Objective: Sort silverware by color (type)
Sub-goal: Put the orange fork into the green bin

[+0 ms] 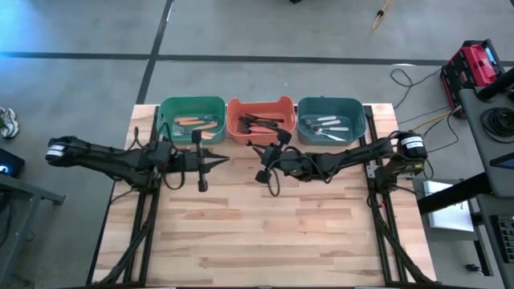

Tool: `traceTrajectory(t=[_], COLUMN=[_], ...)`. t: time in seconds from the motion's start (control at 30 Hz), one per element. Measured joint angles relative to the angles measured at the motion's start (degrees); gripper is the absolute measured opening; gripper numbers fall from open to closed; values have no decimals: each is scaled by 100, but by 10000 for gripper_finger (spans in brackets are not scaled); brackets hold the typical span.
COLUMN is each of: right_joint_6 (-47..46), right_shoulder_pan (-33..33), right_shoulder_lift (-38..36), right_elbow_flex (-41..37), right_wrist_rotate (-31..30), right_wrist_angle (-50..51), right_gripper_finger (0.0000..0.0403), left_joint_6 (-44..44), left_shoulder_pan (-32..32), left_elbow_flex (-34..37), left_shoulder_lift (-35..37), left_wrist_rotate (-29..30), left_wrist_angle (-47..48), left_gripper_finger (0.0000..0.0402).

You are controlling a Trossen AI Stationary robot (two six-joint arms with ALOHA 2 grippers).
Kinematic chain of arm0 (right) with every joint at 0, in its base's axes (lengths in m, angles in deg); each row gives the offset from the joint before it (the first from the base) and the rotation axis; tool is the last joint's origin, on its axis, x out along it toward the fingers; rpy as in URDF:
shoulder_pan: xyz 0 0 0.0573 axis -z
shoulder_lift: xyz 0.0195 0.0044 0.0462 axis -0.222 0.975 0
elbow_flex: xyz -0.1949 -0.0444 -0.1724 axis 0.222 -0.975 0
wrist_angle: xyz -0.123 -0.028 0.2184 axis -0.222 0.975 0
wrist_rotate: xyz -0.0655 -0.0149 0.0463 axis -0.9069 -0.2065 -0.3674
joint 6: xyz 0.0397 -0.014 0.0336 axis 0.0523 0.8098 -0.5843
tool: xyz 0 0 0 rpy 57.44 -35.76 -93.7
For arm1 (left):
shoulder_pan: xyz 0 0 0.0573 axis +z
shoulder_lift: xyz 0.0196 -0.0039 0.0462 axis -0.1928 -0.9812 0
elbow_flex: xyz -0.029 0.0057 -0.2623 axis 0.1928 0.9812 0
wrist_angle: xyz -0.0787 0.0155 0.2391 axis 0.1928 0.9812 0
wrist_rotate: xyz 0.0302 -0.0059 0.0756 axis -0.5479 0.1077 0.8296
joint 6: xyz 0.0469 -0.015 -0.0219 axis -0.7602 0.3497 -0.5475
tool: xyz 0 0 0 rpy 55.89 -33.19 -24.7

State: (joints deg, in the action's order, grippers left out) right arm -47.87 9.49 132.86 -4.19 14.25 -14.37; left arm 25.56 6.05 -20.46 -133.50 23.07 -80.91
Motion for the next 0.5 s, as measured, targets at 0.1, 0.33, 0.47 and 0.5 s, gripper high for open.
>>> traceTrajectory(t=[0.1, 0.33, 0.47, 0.5], right_joint_6=[45, 321, 676, 739], right_shoulder_pan=[0, 2, 0, 0], right_shoulder_lift=[174, 343, 372, 372], right_elbow_flex=[144, 443, 583, 605], right_wrist_rotate=[-398, -1020, -1099, -1107], right_wrist_angle=[22, 13, 9, -2], right_gripper_finger=[28, 28, 28, 28], left_joint_6=[64, 294, 480, 508], left_shoulder_pan=[77, 197, 278, 299], left_elbow_flex=[0, -9, -3, -2], left_shoulder_lift=[-184, -465, -827, -935], left_wrist_rotate=[431, 1448, 1628, 1629], left_wrist_angle=[-260, -468, -1003, -1185], left_gripper_finger=[11, 82, 141, 154])
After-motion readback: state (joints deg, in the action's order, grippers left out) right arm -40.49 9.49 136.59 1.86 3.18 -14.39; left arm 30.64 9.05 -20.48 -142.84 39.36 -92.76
